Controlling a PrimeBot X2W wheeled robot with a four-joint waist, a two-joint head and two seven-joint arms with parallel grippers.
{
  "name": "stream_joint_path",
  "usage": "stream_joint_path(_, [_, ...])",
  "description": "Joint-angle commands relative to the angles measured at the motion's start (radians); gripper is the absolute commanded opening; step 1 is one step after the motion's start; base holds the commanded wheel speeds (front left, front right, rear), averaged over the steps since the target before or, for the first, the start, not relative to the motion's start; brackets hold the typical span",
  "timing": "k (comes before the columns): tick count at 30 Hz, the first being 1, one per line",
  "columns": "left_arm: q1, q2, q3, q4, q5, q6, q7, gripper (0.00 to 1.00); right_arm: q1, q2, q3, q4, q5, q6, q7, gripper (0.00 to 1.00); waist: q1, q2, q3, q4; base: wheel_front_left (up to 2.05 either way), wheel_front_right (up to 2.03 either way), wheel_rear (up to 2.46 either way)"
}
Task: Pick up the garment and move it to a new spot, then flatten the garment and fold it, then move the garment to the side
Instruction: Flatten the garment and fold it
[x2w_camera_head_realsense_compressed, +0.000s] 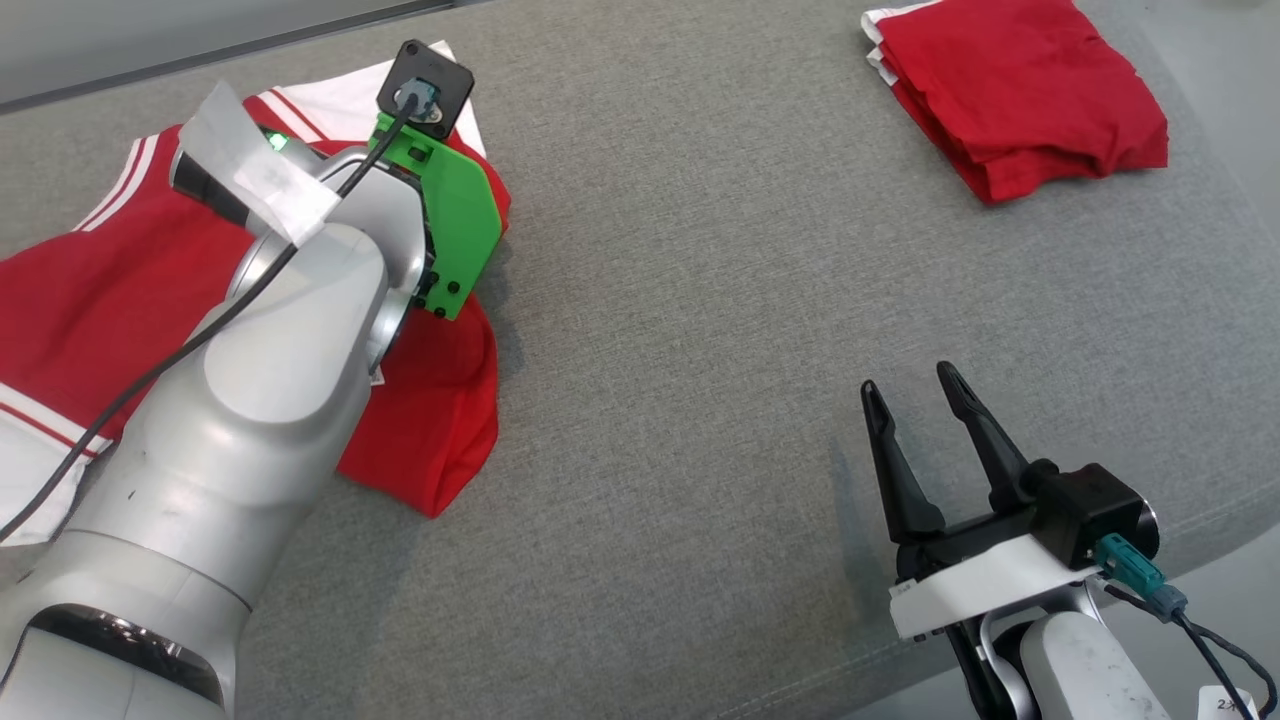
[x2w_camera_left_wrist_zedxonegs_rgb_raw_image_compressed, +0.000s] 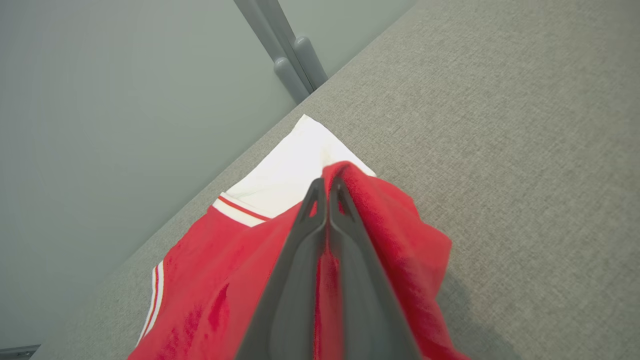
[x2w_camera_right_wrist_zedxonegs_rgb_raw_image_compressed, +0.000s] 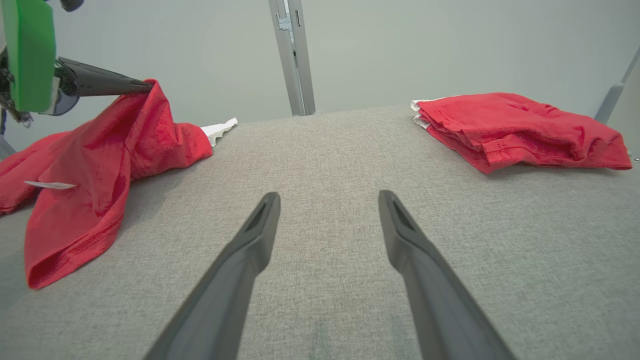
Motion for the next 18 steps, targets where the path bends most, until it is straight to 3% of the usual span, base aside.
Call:
stream_joint_path(1, [0.004,-0.001,0.003,0.023,-0.004,0.002,-0.018,1.00,-0.003,-0.001,-0.003,0.003,0.004,-0.001,-0.003,1.00,0.0000,-0.0001,0.004,-0.034,0.00,0.00,0.00])
stream_joint_path(9, [-0.033,-0.077,-0.018,0.120,-0.016,-0.052,-0.125,1.00,0.021,-0.001,-0.026,0.001,-0.003,-0.001,-0.003,1.00,0.0000,-0.0001,0.007,-0.003,0.00,0.00,0.00])
stream_joint_path(18, [0.009,-0.145,0.009,-0.018,-0.088,-0.050,-0.270,1.00,-0.005,-0.002,-0.090,-0.035,-0.051,-0.001,-0.003,1.00,0.0000,-0.0001,-0.009,0.113,0.00,0.00,0.00])
